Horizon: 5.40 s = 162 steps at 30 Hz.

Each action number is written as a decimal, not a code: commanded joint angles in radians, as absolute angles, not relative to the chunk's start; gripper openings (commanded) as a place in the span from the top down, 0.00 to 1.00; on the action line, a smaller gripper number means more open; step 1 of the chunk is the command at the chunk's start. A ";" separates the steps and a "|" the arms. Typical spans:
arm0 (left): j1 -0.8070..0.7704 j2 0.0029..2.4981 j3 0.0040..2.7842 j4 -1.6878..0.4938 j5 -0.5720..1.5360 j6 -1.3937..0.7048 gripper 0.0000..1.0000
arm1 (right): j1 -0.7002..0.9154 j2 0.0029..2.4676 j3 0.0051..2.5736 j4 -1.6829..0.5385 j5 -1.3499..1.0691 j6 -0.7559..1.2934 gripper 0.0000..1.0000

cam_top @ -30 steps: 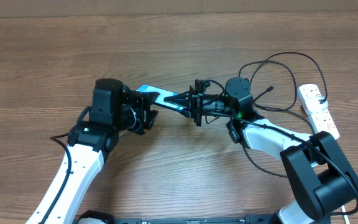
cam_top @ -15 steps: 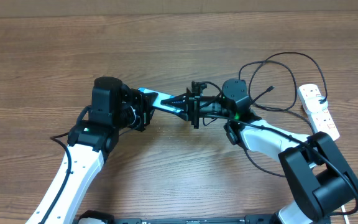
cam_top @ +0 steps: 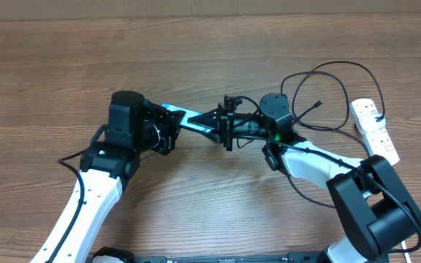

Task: Plug charger to phone and switch on socket
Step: 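Open the right gripper and pull the phone left with the left gripper, then retract the right gripper toward the power strip, then lower the right gripper onto the black cable's USB-C plug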

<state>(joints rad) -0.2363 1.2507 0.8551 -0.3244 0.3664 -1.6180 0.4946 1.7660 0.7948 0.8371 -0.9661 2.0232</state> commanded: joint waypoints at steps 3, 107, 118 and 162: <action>-0.232 1.257 0.855 -0.361 0.239 -1.452 0.96 | 0.505 1.749 0.805 0.851 -0.992 1.999 0.65; 0.071 1.596 0.886 0.645 1.441 -1.239 0.96 | 0.192 1.549 1.339 -1.335 -0.851 -0.358 0.96; 0.016 1.599 0.888 0.570 1.350 -1.149 0.96 | 0.434 1.549 1.315 -1.219 -0.697 -0.123 0.96; -0.056 1.599 0.888 0.349 1.329 -0.900 0.96 | 0.596 1.549 1.315 -1.036 -0.614 0.037 0.96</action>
<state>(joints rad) -0.0509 1.6012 0.8570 0.3363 1.2743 -0.9348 0.5926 1.5478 1.3163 -1.0454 -0.5808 0.0330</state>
